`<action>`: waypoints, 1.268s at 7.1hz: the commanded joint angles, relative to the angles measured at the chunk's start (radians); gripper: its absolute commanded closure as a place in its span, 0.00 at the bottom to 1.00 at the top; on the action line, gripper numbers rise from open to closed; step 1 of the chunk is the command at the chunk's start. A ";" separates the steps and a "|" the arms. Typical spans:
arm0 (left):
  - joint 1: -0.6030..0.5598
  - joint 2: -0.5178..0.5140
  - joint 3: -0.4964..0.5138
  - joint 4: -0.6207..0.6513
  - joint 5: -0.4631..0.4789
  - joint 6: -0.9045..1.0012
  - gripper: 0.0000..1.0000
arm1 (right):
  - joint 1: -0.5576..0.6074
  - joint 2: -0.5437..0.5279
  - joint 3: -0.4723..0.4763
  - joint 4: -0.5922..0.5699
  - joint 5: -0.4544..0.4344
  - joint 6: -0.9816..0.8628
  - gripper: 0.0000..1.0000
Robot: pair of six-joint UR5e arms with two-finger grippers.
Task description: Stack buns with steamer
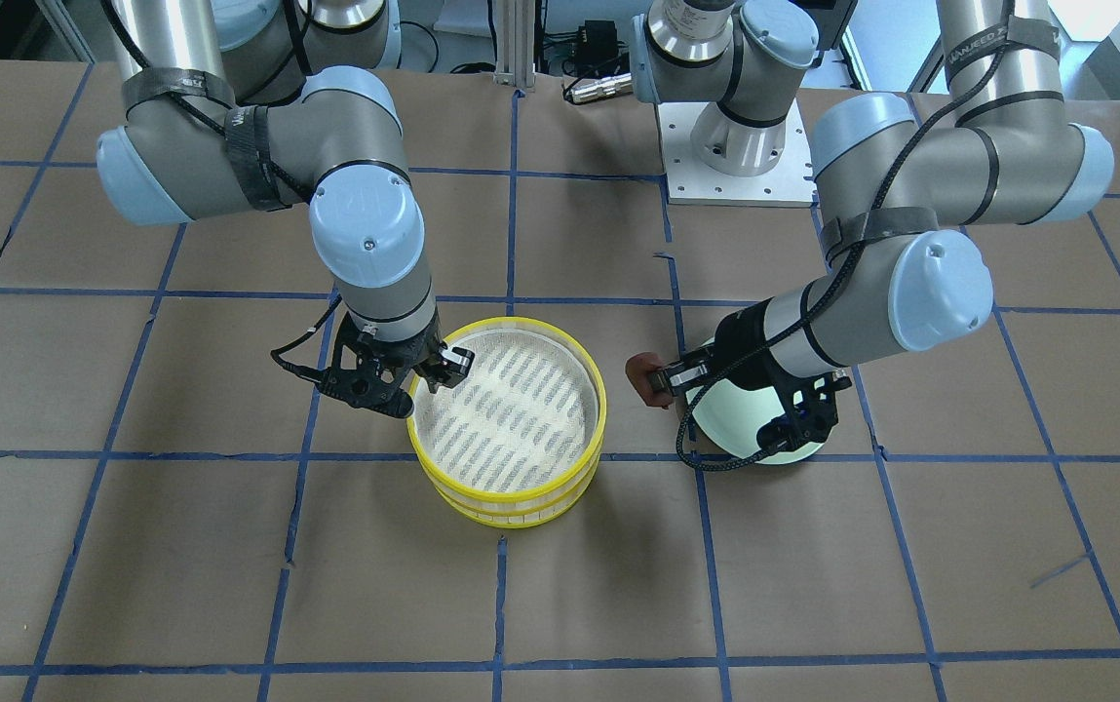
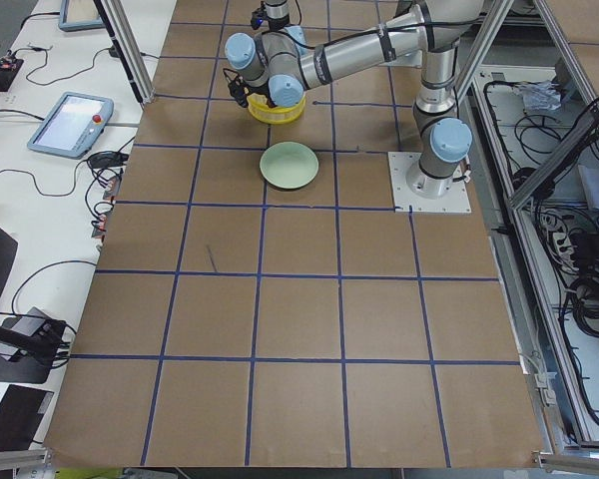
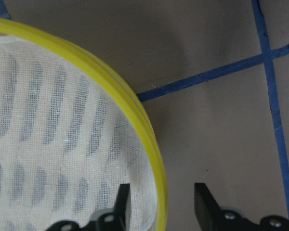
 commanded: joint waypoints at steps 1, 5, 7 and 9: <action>-0.046 -0.006 0.032 0.012 -0.084 -0.206 0.96 | -0.052 -0.021 -0.035 0.017 -0.004 -0.092 0.27; -0.132 -0.086 0.031 0.154 -0.091 -0.263 0.00 | -0.242 -0.192 -0.141 0.317 0.002 -0.346 0.22; -0.135 -0.075 0.033 0.157 -0.066 -0.240 0.00 | -0.229 -0.239 -0.288 0.535 0.045 -0.386 0.20; -0.146 -0.046 0.040 0.157 -0.010 -0.194 0.00 | -0.229 -0.238 -0.313 0.575 -0.009 -0.478 0.18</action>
